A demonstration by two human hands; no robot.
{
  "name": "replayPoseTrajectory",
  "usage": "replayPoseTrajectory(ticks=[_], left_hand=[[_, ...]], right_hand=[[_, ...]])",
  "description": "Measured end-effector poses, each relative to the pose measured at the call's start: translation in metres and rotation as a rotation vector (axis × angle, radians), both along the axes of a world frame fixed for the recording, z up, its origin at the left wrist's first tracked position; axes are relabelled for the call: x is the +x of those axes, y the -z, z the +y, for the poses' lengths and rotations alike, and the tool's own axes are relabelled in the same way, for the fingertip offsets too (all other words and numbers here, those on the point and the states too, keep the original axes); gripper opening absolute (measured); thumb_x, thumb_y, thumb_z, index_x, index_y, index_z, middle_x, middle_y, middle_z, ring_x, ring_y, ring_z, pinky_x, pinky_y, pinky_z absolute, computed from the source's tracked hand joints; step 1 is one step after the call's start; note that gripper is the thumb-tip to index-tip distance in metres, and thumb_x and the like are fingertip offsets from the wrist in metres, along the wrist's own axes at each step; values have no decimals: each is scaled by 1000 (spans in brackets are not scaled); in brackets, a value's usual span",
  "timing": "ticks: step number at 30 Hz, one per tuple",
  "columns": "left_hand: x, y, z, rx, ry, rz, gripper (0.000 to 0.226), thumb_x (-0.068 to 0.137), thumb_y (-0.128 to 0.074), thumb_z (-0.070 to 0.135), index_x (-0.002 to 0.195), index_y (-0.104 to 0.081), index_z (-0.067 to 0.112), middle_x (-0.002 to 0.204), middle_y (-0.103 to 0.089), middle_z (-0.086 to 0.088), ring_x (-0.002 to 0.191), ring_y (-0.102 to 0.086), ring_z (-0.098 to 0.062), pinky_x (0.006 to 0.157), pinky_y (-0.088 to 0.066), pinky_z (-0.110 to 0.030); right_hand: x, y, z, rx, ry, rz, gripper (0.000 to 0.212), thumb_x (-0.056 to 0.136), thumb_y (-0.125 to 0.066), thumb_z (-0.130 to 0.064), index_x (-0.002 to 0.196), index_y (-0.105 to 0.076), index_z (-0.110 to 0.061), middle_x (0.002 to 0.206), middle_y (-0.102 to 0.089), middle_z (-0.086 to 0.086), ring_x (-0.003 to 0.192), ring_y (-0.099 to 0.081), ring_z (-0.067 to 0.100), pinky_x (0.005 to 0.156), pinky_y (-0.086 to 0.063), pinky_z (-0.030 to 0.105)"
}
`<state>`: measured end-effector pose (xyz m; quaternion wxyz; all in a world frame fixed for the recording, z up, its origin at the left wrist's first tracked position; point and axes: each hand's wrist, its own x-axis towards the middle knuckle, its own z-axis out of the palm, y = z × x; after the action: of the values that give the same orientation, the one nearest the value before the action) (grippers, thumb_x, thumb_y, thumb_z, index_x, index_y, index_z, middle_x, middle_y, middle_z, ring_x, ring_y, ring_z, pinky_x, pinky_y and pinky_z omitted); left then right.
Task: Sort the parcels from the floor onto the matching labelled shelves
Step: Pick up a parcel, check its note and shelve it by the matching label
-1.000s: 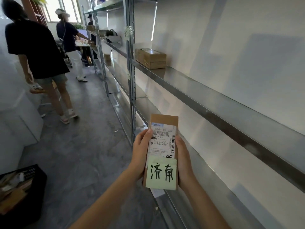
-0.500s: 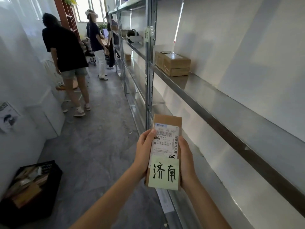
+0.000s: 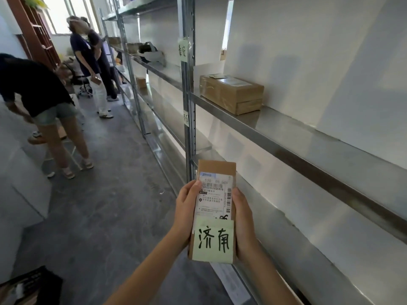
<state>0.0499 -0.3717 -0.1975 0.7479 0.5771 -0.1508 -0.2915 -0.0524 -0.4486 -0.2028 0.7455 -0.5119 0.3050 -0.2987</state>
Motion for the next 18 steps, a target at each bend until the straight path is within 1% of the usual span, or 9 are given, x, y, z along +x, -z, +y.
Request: replayPoseTrajectory(ticks=[3, 6, 8, 10, 12, 14, 16, 17, 18], left_hand=[[33, 1, -1, -5, 39, 14, 47, 94, -61, 37, 125, -56, 2, 106, -73, -18, 88, -72, -28, 77, -58, -41], [60, 2, -5, -1, 75, 5, 46, 94, -61, 37, 125, -57, 3, 105, -74, -17, 89, -73, -30, 76, -59, -41], [76, 3, -11, 4, 84, 16, 46, 95, -60, 37, 126, -57, 3, 109, -73, -20, 96, -72, -36, 84, -59, -48], [91, 4, -17, 7, 94, 26, 48, 95, -60, 37, 129, -56, 2, 113, -71, -23, 104, -68, -44, 93, -55, -57], [106, 4, -27, 15, 106, 23, 50, 95, -60, 38, 130, -55, 3, 115, -70, -24, 106, -67, -45, 95, -53, -59], [120, 4, -38, 30, 109, 3, 50, 94, -62, 40, 129, -56, 4, 112, -72, -22, 103, -69, -41, 93, -55, -56], [134, 6, -51, 50, 109, -8, 46, 95, -61, 38, 126, -58, 5, 109, -73, -19, 99, -71, -37, 88, -58, -50], [142, 6, -57, 58, 113, -14, 44, 95, -60, 38, 125, -58, 6, 108, -74, -18, 97, -72, -35, 87, -59, -48], [149, 5, -64, 63, 117, -21, 43, 95, -60, 37, 124, -58, 6, 107, -74, -17, 95, -72, -33, 85, -60, -46]], right_hand=[[29, 3, 3, -5, 61, 2, 62, 94, -50, -56, 138, -57, -13, 119, -75, 17, 110, -72, 39, 96, -58, 53], [54, 2, 4, 8, 113, -3, 72, 88, -56, -64, 138, -58, -13, 120, -74, 17, 111, -71, 40, 101, -55, 59], [70, 2, 1, 3, 144, -10, 72, 88, -59, -65, 137, -59, -11, 120, -74, 18, 112, -70, 41, 101, -55, 59], [85, 5, -6, -19, 162, -4, 71, 89, -58, -64, 134, -60, -9, 117, -74, 19, 110, -70, 42, 96, -58, 53], [99, 10, -17, -42, 172, 4, 71, 87, -54, -62, 132, -60, -8, 115, -74, 19, 107, -71, 42, 87, -61, 45], [113, 14, -30, -61, 170, 4, 70, 87, -53, -62, 131, -59, -8, 112, -75, 18, 102, -73, 39, 78, -62, 34], [128, 16, -42, -75, 165, 8, 69, 92, -56, -65, 130, -59, -7, 111, -75, 19, 99, -74, 37, 73, -62, 29], [135, 17, -49, -78, 166, 12, 70, 92, -55, -65, 130, -59, -7, 111, -75, 20, 98, -74, 37, 74, -63, 31], [143, 18, -55, -77, 168, 15, 70, 89, -54, -65, 129, -59, -8, 111, -75, 20, 99, -74, 39, 77, -64, 36]])
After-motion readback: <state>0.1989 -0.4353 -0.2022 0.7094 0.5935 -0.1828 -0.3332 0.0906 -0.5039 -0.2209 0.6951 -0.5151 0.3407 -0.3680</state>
